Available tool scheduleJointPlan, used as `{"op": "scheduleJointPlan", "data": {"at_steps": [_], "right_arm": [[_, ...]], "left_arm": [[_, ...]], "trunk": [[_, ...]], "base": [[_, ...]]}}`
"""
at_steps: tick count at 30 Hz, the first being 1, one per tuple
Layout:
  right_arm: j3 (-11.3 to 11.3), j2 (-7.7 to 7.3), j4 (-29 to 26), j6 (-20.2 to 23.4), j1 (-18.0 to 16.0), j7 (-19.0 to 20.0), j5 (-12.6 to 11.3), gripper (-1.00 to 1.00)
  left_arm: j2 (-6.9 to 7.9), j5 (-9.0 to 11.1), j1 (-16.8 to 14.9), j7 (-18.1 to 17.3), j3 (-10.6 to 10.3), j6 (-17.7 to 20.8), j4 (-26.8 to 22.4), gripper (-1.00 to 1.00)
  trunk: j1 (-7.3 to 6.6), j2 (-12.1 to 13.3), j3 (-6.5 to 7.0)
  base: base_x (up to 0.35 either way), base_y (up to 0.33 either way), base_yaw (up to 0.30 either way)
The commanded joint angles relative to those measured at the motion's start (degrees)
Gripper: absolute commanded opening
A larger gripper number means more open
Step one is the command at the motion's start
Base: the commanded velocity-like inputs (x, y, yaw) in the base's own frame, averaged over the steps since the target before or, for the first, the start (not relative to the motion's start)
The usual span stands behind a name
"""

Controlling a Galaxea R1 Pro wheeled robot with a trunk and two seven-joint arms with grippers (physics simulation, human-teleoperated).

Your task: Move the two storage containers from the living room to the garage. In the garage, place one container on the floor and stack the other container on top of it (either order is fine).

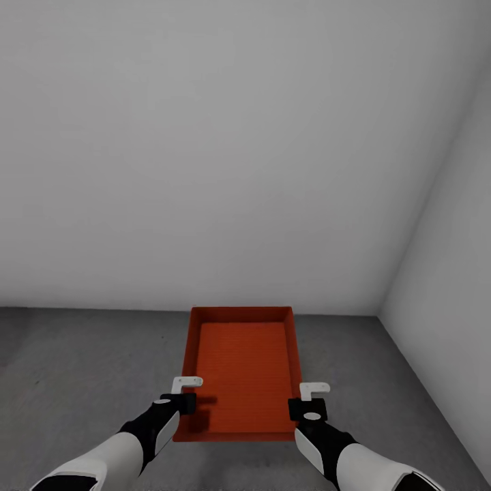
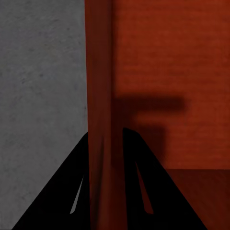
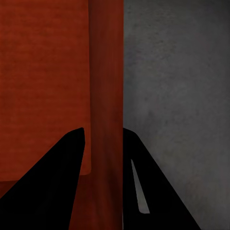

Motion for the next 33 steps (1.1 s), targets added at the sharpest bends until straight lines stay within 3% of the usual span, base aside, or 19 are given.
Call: {"op": "scheduleJointPlan", "data": {"at_steps": [1, 11, 23, 33], "right_arm": [[-1.3, -0.04, -0.1, -0.5, -0.1, -1.3, 0.8, -1.00], [-1.3, -0.04, -0.1, -0.5, -0.1, -1.3, 0.8, -1.00], [-1.3, -0.04, -0.1, -0.5, -0.1, -1.3, 0.8, -1.00], [-1.3, -0.04, -0.1, -0.5, 0.0, -1.3, 0.8, -1.00]], "left_arm": [[0.83, -0.4, 0.0, 3.8, 1.7, 0.4, 0.0, -1.00], [0.83, -0.4, 0.0, 3.8, 1.7, 0.4, 0.0, -1.00], [0.77, -0.4, 0.0, 3.8, 1.7, 0.4, 0.0, -1.00], [0.81, -0.4, 0.0, 3.8, 1.7, 0.4, 0.0, -1.00]], "trunk": [[0.24, -0.5, -0.37], [2.44, -4.5, -3.09], [2.44, -4.5, -4.20], [4.63, -8.5, -6.92]], "base": [[0.000, 0.000, 0.000], [0.000, 0.000, 0.000], [0.000, 0.000, 0.000], [0.000, 0.000, 0.000]]}}
